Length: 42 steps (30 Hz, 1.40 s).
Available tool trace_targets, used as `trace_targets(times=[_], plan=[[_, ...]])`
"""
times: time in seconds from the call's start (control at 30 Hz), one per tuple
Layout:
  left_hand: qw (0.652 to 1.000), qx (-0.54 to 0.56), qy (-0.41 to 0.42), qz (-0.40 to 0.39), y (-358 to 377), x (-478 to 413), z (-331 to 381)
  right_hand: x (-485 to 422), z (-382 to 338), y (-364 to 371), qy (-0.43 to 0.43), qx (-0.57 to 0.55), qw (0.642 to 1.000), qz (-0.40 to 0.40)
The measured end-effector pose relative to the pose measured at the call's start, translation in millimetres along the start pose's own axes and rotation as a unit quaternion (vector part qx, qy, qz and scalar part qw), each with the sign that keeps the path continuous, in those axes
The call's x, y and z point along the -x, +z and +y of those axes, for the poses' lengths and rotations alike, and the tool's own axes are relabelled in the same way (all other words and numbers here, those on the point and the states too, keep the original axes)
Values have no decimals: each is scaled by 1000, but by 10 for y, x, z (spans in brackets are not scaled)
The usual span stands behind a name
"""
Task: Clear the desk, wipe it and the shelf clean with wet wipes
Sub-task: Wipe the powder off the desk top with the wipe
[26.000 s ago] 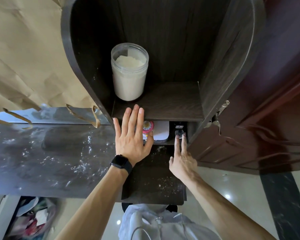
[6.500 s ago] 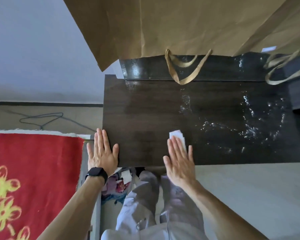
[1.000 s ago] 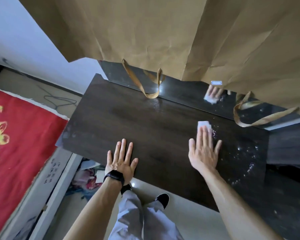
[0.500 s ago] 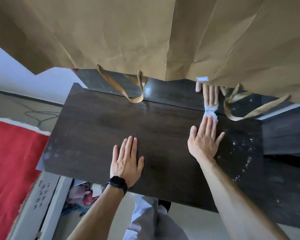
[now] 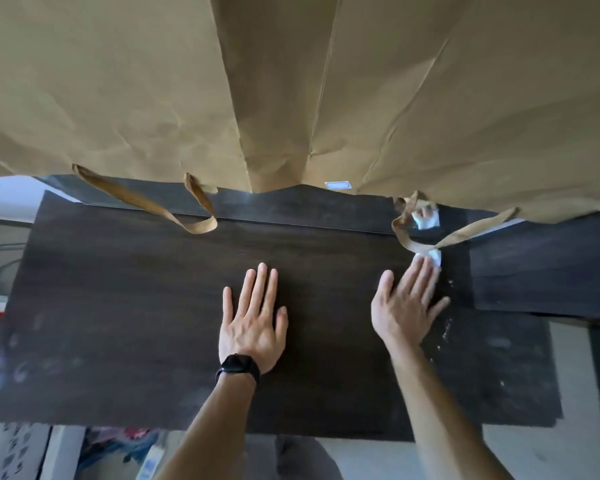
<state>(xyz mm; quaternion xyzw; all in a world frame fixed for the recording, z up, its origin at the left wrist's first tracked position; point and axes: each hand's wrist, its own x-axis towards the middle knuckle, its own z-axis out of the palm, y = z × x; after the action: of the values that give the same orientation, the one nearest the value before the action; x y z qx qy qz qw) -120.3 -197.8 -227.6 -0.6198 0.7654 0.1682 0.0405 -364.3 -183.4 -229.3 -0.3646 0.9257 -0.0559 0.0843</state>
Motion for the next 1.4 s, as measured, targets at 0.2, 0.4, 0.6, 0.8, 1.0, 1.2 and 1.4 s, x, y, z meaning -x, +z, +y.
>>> trace_targets(times=[0.2, 0.4, 0.6, 0.8, 1.0, 1.2, 1.4], plan=[[1000, 6, 1, -15, -31, -1, -6, 474, -429, 39, -442, 51, 891, -86], [1000, 10, -4, -13, -14, 0, -21, -37, 242, -15, 43, 18, 999, 10], [1000, 9, 4, -9, -8, -3, -30, 557, -293, 73, -193, 46, 980, -30], [1000, 18, 6, 17, 27, -3, -35, -373, 76, -68, 77, -1, 997, -26], [999, 10, 7, 32, 49, 43, 5, 374, 439, -82, 158, -34, 986, -39], [999, 27, -26, 34, 124, 189, 136, 839, 652, -74, 131, -25, 989, -56], [997, 36, -54, 45, 373, 701, 519, 299, 563, -102, 3, -10, 997, -71]])
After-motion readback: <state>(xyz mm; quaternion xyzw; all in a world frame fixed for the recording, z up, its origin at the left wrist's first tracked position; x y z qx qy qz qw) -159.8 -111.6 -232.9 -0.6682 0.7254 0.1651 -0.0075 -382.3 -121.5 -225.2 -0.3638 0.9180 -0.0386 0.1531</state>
